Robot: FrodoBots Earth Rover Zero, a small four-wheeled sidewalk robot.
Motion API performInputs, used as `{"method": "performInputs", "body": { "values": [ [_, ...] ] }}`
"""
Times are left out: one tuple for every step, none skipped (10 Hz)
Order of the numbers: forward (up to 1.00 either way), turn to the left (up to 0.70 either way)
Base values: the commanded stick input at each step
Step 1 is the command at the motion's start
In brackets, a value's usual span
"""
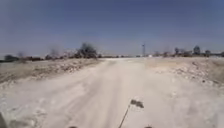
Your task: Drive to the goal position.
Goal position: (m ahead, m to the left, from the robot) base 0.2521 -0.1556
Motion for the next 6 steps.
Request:
{"method": "performInputs", "body": {
  "values": [
    [0.7, 0.0],
    [0.7, 0.0],
    [0.7, 0.0],
    [0.7, 0.0],
    [0.7, 0.0],
    [0.7, 0.0]
  ]
}}
